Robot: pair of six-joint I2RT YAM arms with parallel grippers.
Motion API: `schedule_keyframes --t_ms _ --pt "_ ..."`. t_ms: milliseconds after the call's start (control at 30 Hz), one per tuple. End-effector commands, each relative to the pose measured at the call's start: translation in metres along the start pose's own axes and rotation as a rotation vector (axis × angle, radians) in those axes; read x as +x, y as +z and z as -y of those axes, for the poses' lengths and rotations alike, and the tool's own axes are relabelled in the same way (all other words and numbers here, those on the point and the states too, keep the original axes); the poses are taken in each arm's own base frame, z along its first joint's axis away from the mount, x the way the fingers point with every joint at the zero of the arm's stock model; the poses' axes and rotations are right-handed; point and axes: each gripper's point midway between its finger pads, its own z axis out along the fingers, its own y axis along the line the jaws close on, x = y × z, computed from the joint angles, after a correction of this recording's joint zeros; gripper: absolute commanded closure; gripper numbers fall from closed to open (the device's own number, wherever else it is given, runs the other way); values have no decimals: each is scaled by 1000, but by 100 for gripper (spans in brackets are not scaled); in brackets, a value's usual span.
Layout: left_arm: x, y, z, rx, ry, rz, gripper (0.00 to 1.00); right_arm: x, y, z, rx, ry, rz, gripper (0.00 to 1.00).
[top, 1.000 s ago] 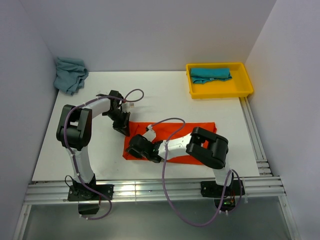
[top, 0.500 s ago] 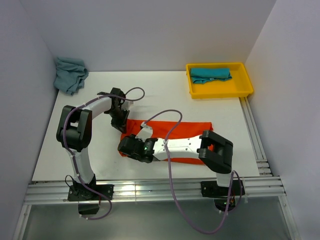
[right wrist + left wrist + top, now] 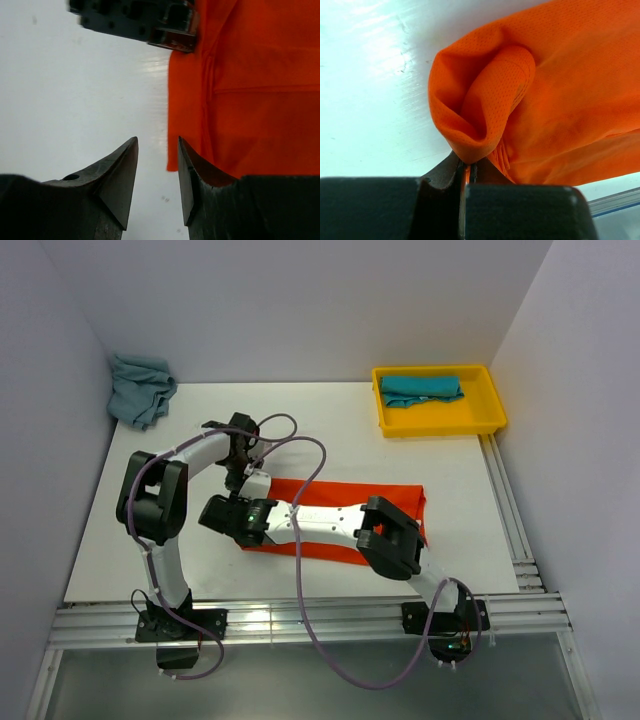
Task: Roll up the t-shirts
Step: Roll the tshirt
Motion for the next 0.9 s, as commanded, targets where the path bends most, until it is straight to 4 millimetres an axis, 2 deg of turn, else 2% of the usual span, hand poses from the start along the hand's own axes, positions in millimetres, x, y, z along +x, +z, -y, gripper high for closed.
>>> schedule_keyframes --t_ms 0,200,333,500,667,733,867 --pt "-14 -17 1 -29 18 51 100 -19 8 4 41 -43 67 56" --pt "-15 -17 4 -30 23 45 100 -5 30 11 65 -71 37 56" --pt "-14 -15 6 -34 25 40 100 5 36 18 87 -65 20 57" --pt "-13 -13 8 -34 27 33 100 -1 26 15 94 -83 53 57" --pt "-13 -13 10 -34 30 31 100 0 27 8 89 -106 49 57" --pt "-12 -12 9 -37 31 27 100 0 29 14 125 -119 54 57" --pt "-12 -12 10 -37 32 24 100 -8 20 10 121 -125 81 57"
